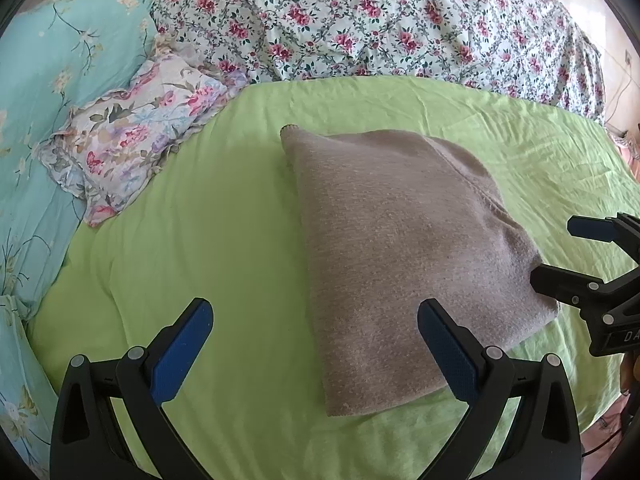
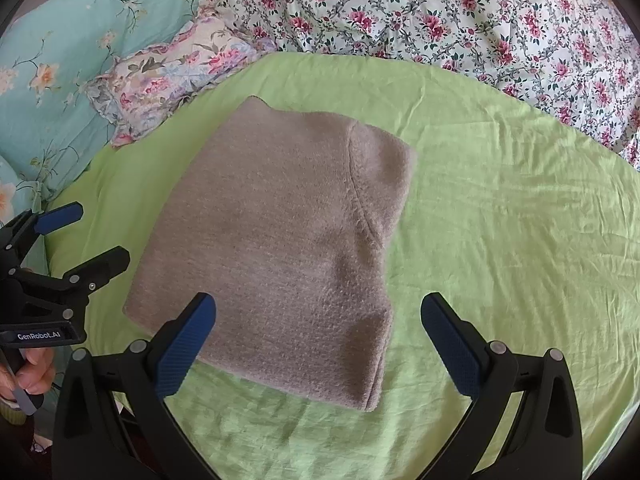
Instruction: Fold small clothes
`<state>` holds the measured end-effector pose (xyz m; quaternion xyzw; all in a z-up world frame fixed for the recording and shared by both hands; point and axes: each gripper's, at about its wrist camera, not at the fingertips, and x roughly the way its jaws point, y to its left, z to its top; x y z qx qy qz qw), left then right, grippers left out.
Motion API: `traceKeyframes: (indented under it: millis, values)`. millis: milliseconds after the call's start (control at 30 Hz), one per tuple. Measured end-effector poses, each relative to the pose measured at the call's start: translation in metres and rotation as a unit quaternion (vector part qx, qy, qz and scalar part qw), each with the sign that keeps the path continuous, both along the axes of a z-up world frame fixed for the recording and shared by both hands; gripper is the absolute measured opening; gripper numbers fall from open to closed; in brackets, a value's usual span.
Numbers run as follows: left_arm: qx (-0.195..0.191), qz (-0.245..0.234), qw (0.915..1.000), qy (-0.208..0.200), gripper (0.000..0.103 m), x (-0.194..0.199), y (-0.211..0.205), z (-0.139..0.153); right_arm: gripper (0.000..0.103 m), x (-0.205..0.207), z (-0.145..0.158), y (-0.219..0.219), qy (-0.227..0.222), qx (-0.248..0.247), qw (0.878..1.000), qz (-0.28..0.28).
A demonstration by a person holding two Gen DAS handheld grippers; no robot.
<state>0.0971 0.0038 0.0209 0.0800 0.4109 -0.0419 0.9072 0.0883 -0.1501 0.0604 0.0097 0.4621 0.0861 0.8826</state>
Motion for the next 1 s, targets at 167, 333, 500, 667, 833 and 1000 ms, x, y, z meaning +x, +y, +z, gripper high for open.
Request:
traceKeyframes:
  millis: [167, 333, 500, 667, 833, 1000]
  values:
    - [0.001, -0.003, 1.0000, 0.000, 0.102, 0.003, 0.000, 0.001, 0.102, 0.000, 0.000, 0.001, 0.000, 0.000, 1.000, 0.000]
    - [0.000, -0.001, 1.0000, 0.000, 0.102, 0.007, -0.002, 0.001, 0.102, 0.000, 0.001, 0.003, -0.001, 0.000, 1.000, -0.002]
    - [0.000, 0.000, 1.0000, 0.000, 0.102, 0.010, -0.002, 0.002, 0.102, 0.009, 0.006, -0.002, -0.003, -0.001, 1.000, 0.002]
    - [-0.001, 0.002, 1.0000, -0.001, 0.102, 0.018, -0.002, 0.004, 0.102, 0.018, 0.009, -0.003, -0.003, -0.004, 1.000, 0.007]
    - [-0.004, 0.003, 1.0000, -0.005, 0.102, 0.021, -0.002, 0.007, 0.102, 0.022, 0.010, -0.005, -0.004, -0.002, 1.000, 0.007]
    - [-0.003, 0.006, 0.9999, -0.011, 0.102, 0.022, -0.001, 0.010, 0.102, 0.024, 0.010, -0.006, -0.003, -0.001, 1.000, 0.009]
